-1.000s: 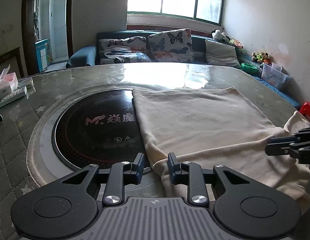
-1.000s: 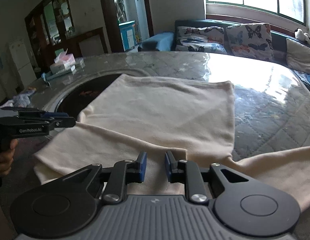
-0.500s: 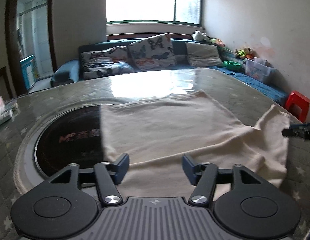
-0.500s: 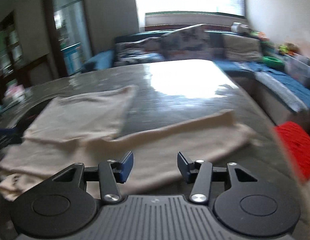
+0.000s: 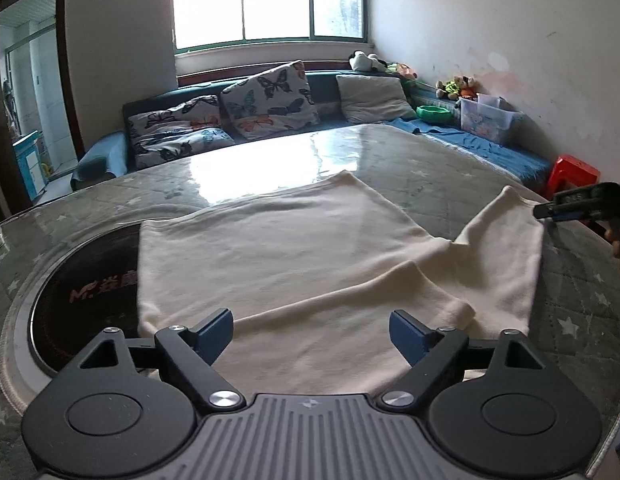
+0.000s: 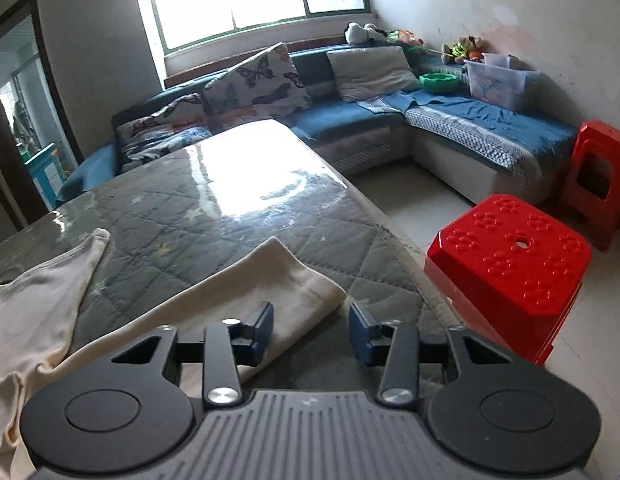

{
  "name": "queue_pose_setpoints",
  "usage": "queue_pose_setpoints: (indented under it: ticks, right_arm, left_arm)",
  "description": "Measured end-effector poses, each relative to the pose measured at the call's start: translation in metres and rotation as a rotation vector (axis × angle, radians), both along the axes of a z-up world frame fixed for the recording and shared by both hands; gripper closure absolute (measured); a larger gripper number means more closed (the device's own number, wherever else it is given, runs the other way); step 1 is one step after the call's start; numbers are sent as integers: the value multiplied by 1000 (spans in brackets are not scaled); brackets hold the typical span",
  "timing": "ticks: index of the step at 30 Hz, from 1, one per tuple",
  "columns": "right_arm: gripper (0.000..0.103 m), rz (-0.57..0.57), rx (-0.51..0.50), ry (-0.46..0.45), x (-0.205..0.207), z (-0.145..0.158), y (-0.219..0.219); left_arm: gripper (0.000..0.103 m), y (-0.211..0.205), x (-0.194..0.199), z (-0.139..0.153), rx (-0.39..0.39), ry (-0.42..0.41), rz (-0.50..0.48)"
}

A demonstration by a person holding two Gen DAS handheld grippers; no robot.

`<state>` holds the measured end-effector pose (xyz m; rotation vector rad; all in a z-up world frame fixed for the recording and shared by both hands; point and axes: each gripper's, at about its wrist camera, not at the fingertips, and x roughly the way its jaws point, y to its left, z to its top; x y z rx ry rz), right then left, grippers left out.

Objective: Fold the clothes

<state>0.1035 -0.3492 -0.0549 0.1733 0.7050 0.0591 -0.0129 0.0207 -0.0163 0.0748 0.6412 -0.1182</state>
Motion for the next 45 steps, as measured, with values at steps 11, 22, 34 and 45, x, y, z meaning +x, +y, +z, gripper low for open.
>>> queue_pose_setpoints:
  ticks: [11, 22, 34, 45]
  right_arm:
    - [98, -36, 6, -46, 2, 1, -1]
    - [99, 30, 15, -197, -36, 48, -3]
    - [99, 142, 26, -282, -58, 92, 24]
    - [99, 470, 29, -385, -83, 147, 132]
  left_arm:
    - [6, -9, 6, -5, 15, 19, 0]
    - [4, -35, 17, -14, 25, 29, -45]
    - [4, -31, 8, -13, 31, 8, -50]
    - [0, 43, -25, -4, -27, -18, 117]
